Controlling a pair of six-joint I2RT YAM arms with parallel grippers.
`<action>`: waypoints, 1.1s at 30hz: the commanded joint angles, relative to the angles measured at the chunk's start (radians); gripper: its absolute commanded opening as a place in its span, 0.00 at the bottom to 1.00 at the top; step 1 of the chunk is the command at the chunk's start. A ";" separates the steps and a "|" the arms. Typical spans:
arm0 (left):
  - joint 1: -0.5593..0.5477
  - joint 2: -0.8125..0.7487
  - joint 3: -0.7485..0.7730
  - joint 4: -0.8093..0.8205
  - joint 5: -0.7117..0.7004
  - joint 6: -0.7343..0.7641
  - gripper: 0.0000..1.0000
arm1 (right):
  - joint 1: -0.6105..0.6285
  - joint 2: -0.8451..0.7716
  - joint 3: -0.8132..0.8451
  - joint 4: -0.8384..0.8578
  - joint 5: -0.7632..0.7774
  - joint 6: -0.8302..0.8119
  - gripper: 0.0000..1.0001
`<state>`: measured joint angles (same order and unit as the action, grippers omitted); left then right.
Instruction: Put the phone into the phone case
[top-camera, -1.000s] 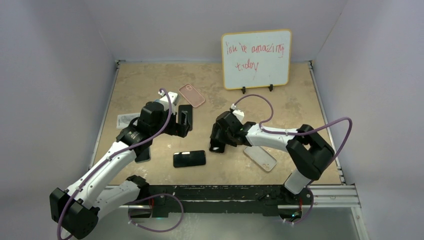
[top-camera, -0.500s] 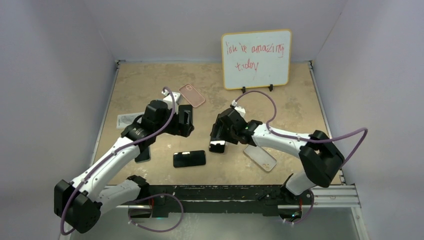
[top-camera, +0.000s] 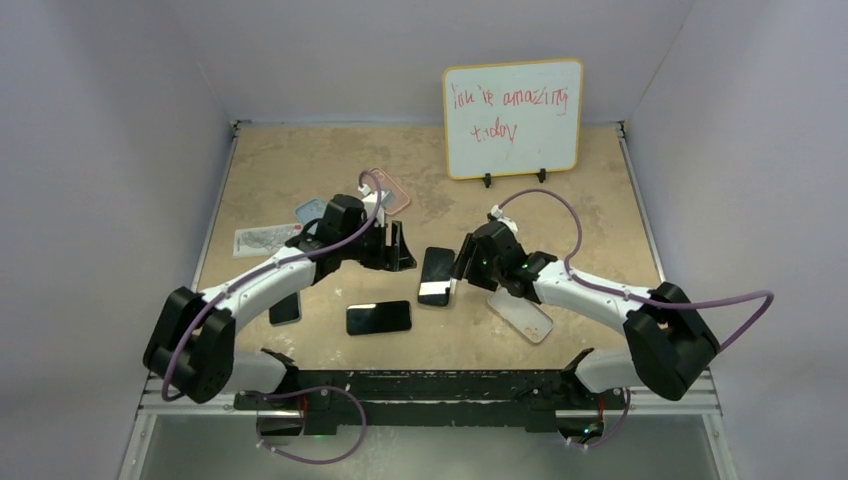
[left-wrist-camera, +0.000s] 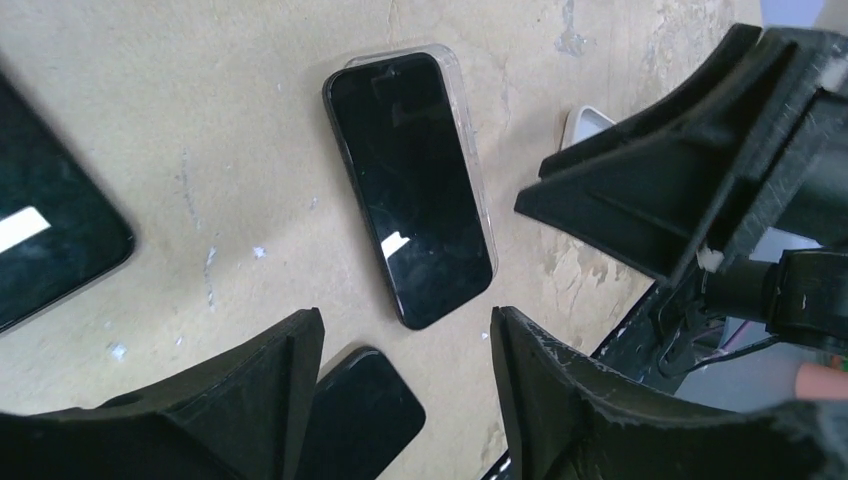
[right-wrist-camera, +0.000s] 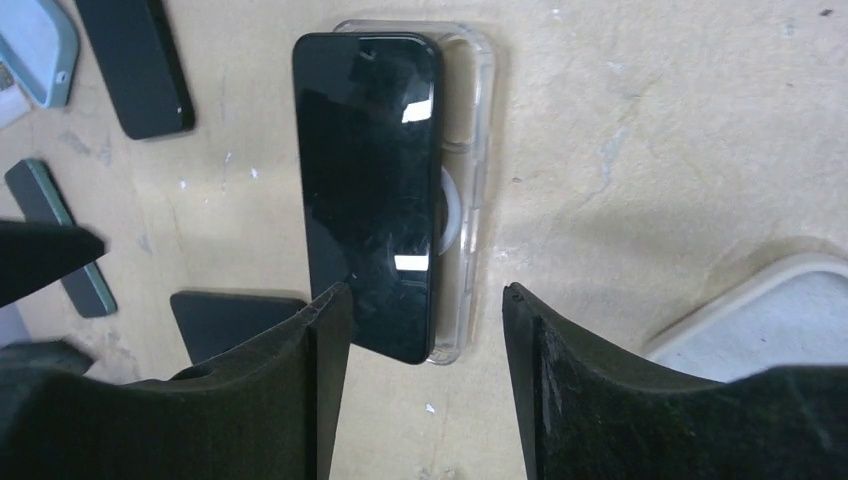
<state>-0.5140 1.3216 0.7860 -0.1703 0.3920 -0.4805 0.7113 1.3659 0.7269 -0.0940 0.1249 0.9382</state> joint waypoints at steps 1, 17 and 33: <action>-0.009 0.109 -0.004 0.148 0.084 -0.069 0.62 | -0.004 -0.021 -0.025 0.145 -0.074 -0.060 0.58; -0.073 0.328 0.000 0.268 0.041 -0.121 0.50 | -0.035 0.081 -0.037 0.146 -0.056 -0.075 0.48; -0.148 0.412 0.071 0.281 0.024 -0.102 0.39 | -0.035 0.164 -0.082 0.247 -0.050 -0.066 0.38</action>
<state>-0.6243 1.7172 0.8124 0.0673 0.4053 -0.5831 0.6792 1.5211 0.6735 0.1120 0.0540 0.8783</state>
